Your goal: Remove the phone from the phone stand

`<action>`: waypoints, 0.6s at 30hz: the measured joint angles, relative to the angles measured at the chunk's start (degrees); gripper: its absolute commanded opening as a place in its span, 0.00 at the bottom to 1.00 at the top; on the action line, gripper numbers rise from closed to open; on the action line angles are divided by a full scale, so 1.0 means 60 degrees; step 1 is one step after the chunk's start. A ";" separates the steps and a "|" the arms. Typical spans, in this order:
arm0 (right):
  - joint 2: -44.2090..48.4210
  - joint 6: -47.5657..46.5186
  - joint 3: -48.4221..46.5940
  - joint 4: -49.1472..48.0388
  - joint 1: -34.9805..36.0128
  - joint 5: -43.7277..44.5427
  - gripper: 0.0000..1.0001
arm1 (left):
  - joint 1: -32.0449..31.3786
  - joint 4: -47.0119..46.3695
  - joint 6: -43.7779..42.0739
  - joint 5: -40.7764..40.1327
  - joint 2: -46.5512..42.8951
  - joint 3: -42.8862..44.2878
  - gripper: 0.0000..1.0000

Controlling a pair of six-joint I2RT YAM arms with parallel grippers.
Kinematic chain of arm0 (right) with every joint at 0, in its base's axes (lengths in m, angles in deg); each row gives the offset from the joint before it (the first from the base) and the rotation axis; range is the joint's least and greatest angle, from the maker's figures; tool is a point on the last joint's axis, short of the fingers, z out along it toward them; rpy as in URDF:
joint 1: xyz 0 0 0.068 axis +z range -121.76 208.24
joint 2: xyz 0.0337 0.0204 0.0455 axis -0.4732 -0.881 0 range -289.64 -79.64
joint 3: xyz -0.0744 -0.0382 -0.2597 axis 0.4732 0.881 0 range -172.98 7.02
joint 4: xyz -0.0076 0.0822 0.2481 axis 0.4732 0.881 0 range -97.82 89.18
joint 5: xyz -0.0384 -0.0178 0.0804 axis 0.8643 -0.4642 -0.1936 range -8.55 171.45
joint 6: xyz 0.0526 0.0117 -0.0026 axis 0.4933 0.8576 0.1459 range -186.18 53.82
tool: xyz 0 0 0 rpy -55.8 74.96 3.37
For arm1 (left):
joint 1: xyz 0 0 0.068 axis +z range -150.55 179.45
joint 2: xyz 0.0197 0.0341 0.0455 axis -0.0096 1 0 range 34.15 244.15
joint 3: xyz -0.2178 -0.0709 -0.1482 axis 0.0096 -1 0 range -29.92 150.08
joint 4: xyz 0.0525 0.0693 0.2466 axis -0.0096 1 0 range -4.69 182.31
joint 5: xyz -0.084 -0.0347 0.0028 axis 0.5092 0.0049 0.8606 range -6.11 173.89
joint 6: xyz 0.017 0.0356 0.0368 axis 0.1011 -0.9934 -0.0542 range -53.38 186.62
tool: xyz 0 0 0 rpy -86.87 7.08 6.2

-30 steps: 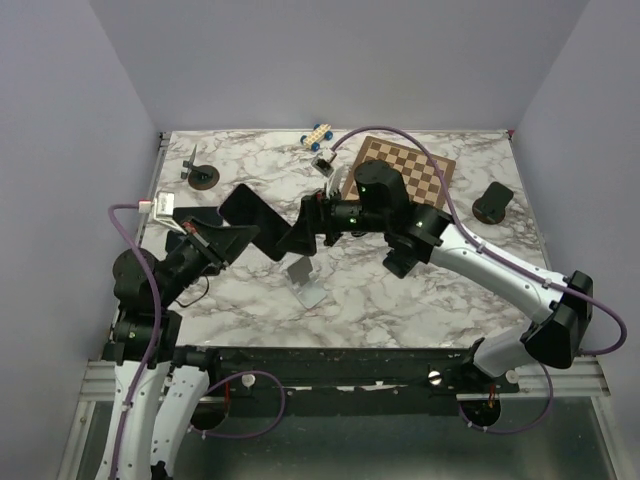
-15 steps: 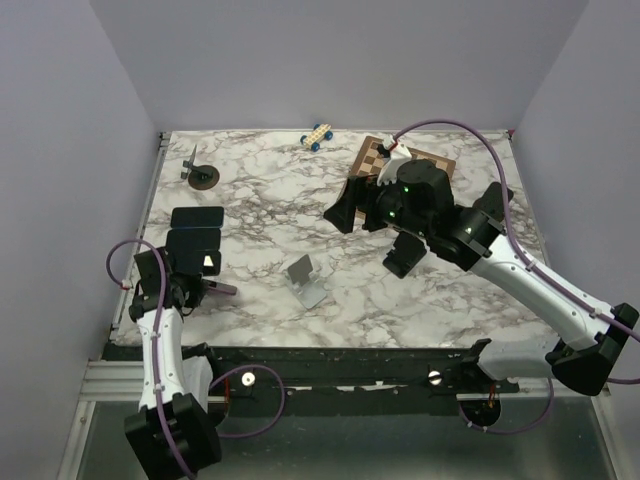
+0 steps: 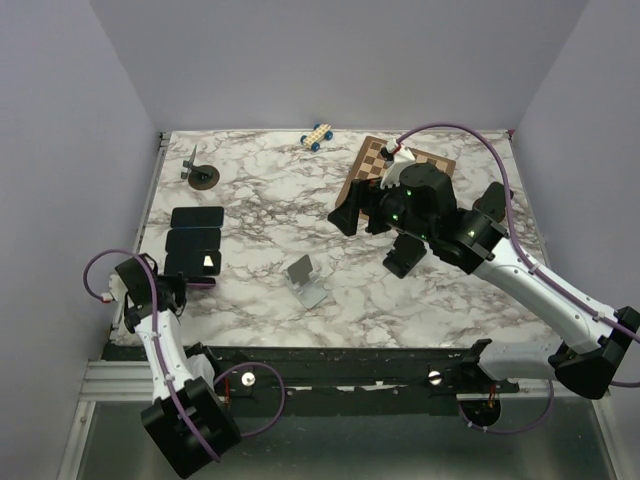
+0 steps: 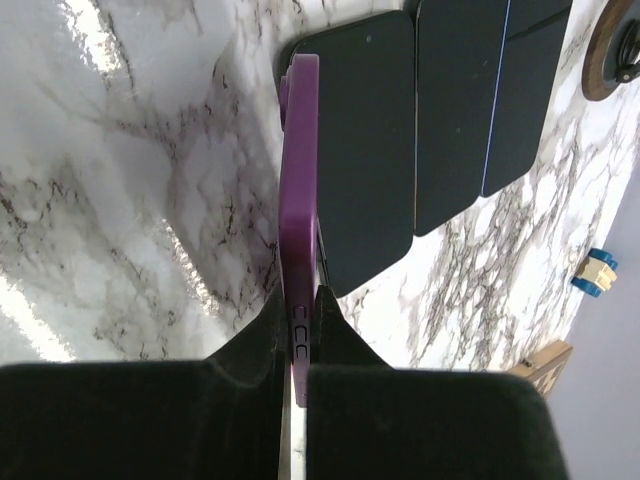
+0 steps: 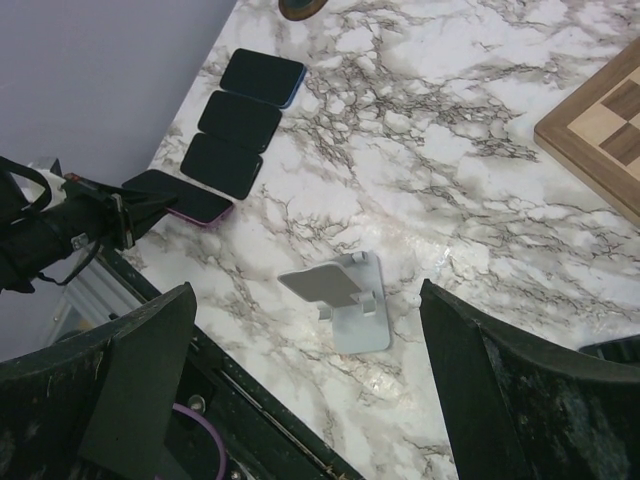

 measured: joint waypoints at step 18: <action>0.0000 0.0011 0.0022 -0.0091 0.0000 -0.0011 1.00 | 0.0280 -0.0769 -0.0401 0.0291 0.2346 0.0831 0.11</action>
